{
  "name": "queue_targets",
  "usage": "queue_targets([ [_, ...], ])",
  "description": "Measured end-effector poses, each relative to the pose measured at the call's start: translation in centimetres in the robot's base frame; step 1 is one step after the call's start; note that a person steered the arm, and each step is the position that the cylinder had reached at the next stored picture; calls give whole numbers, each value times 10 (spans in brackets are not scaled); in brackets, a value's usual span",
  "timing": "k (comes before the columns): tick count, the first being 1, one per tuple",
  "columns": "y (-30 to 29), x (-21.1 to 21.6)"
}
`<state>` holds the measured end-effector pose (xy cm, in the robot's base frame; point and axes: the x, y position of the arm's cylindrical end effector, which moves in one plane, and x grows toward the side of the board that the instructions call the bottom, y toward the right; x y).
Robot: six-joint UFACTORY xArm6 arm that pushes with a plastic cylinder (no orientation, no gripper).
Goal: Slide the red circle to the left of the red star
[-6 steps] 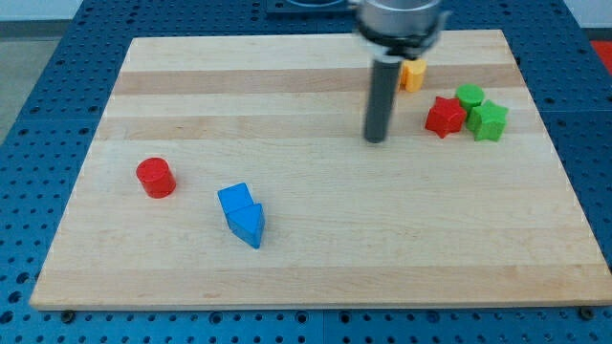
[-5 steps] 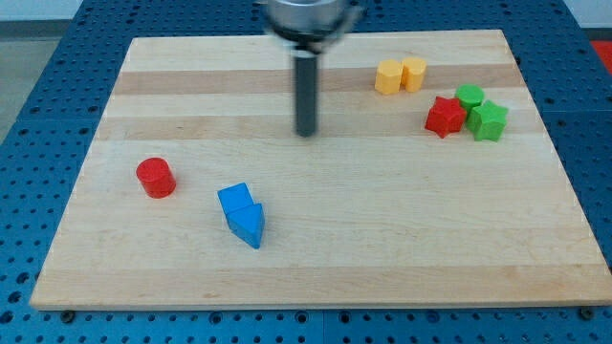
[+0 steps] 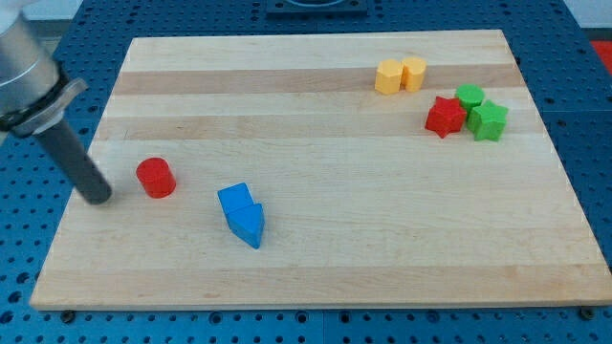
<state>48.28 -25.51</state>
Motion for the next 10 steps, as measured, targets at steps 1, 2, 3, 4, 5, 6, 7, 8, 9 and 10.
queue_targets([
  [1,53,-35],
  [2,59,-35],
  [3,13,-34],
  [4,6,4],
  [5,41,14],
  [6,84,-1],
  [7,138,-14],
  [8,190,-34],
  [9,236,-61],
  [10,264,-91],
])
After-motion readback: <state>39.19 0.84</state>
